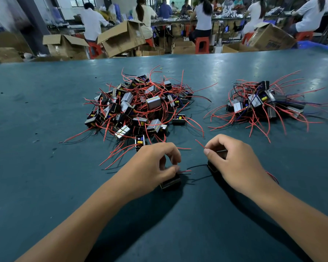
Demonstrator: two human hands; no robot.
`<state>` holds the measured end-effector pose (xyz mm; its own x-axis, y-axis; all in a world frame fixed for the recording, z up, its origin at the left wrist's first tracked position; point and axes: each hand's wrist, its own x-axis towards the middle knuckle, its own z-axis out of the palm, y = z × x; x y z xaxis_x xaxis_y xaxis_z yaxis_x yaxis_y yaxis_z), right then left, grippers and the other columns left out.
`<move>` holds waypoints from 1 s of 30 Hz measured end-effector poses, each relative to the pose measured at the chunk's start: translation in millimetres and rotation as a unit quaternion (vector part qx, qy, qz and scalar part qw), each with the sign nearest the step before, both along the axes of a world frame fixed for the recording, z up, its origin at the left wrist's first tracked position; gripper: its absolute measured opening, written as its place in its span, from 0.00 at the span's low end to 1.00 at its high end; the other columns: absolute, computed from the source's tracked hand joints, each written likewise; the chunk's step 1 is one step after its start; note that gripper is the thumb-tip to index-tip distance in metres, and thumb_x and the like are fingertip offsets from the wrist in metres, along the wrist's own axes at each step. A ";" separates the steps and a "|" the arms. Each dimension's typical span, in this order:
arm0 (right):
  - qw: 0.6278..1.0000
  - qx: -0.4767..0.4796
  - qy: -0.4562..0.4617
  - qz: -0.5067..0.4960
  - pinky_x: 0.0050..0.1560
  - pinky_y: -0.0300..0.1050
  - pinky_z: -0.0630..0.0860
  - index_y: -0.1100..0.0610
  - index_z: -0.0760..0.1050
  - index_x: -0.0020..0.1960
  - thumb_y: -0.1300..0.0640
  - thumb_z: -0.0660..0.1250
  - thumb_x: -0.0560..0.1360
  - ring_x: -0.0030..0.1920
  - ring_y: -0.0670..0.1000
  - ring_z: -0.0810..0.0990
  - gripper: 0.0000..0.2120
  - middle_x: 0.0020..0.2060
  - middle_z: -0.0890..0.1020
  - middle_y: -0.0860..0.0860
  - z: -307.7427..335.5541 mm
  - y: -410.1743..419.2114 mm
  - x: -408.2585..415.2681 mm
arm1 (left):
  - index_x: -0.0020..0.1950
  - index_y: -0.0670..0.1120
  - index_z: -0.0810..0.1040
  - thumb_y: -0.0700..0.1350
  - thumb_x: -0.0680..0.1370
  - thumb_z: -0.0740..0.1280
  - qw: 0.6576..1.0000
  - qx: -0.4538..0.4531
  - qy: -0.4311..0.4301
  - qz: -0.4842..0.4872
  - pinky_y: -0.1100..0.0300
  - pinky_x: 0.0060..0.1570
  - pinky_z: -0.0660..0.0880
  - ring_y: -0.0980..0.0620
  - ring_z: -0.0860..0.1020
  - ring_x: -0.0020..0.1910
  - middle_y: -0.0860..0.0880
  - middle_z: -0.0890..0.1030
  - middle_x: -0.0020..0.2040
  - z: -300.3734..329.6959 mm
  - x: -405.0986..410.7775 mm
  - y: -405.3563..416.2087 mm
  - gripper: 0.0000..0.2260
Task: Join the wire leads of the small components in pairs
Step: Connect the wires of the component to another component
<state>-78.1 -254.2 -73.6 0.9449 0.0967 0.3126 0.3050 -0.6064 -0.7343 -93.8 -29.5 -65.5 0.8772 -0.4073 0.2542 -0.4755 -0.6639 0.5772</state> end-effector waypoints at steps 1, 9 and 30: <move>1.000 0.001 0.001 -0.002 0.38 0.24 0.68 0.50 0.77 0.40 0.59 0.71 0.75 0.39 0.37 0.78 0.07 0.35 0.81 0.42 -0.4 -0.8 0.5 | 0.46 0.52 0.77 0.43 0.76 0.74 1.000 -0.001 -0.001 0.003 0.71 0.37 0.68 0.55 0.74 0.37 0.64 0.77 0.41 0.7 0.1 0.5 0.07; 0.964 0.253 0.076 0.005 0.54 0.45 0.81 0.60 0.79 0.46 0.69 0.60 0.79 0.42 0.48 0.84 0.10 0.40 0.84 0.52 12.9 -15.6 19.3 | 0.51 0.55 0.77 0.51 0.76 0.73 1.000 0.012 0.010 -0.018 0.67 0.39 0.69 0.53 0.74 0.40 0.61 0.77 0.46 0.7 -1.5 -1.4 0.07; 0.974 -0.185 0.050 0.119 0.42 0.35 0.69 0.43 0.78 0.41 0.49 0.71 0.75 0.43 0.36 0.76 0.05 0.40 0.81 0.39 12.7 -38.9 20.6 | 0.48 0.52 0.82 0.46 0.79 0.70 1.000 0.016 0.015 -0.013 0.64 0.42 0.71 0.54 0.76 0.42 0.58 0.79 0.42 -6.7 3.9 -3.6 0.02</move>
